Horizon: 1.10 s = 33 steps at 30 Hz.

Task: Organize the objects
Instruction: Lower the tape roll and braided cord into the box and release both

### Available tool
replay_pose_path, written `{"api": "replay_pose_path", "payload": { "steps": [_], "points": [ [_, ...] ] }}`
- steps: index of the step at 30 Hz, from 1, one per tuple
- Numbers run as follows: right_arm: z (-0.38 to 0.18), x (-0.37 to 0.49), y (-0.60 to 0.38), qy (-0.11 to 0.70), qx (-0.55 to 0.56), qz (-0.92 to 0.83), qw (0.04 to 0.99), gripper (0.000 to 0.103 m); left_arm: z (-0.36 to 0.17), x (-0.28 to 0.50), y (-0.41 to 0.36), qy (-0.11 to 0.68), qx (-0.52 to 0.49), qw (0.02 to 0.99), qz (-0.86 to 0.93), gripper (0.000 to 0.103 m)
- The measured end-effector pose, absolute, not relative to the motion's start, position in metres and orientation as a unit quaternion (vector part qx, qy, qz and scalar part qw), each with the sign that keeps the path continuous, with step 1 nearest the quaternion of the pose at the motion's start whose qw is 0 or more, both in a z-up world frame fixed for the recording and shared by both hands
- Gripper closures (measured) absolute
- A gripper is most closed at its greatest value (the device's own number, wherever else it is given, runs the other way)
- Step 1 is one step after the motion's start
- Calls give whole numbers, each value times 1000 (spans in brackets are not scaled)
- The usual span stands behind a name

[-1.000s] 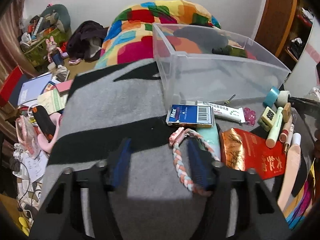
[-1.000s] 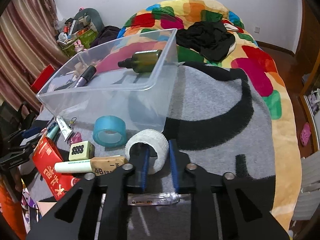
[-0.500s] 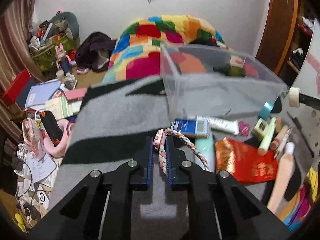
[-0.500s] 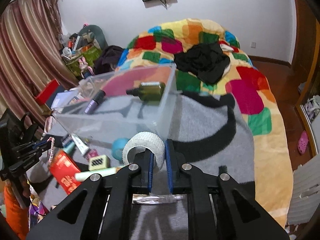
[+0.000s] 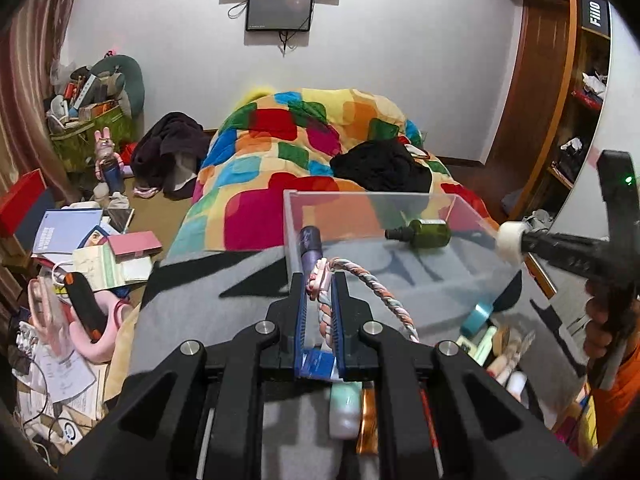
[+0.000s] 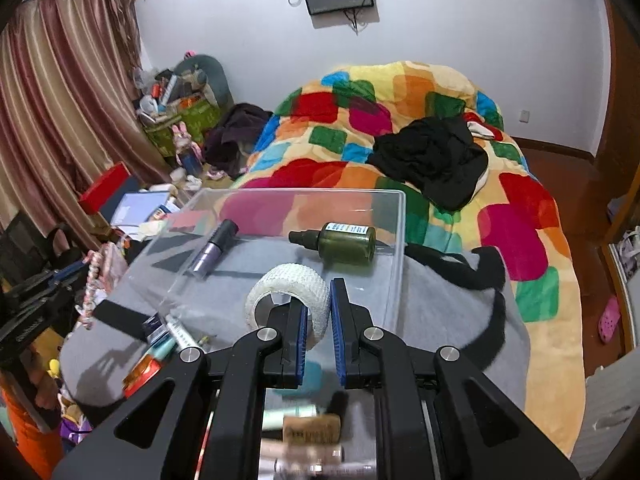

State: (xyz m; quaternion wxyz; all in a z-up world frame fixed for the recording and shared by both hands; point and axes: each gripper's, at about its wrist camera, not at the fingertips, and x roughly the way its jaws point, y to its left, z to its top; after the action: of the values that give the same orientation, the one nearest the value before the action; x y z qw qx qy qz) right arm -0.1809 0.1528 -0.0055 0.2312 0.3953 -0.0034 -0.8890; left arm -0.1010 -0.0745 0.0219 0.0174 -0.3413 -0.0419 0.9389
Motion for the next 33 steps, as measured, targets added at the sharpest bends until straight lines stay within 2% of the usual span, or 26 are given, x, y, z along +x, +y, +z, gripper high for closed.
{"api": "replay_pose_path", "payload": {
  "steps": [6,14,15,19,20,23,27,32,33],
  "points": [
    [-21,-199,128,43,422,-877,225,93,13,-136,-73,-49,-366,14,929,92],
    [-32,-201,113,92,443,-862,227,92,-1,-163,-53,-13,-392,12,920,92],
    [-32,-199,113,96,444,-861,230,90,-2,-164,-52,-11,-395,14,919,91],
    [-27,-193,116,104,436,-864,228,69,-7,-167,-50,-12,-404,18,915,88],
    [-25,-192,118,101,433,-866,230,62,-7,-165,-50,-12,-404,20,914,85],
    [-18,-187,123,92,426,-869,235,52,-4,-158,-50,-14,-398,23,917,72],
    [-7,-176,131,84,411,-874,244,49,4,-142,-48,-12,-384,26,923,50],
    [1,-161,140,73,397,-880,249,42,8,-114,-42,7,-373,27,927,34],
    [3,-157,142,72,393,-883,248,41,8,-108,-41,10,-372,28,928,33]
  ]
}}
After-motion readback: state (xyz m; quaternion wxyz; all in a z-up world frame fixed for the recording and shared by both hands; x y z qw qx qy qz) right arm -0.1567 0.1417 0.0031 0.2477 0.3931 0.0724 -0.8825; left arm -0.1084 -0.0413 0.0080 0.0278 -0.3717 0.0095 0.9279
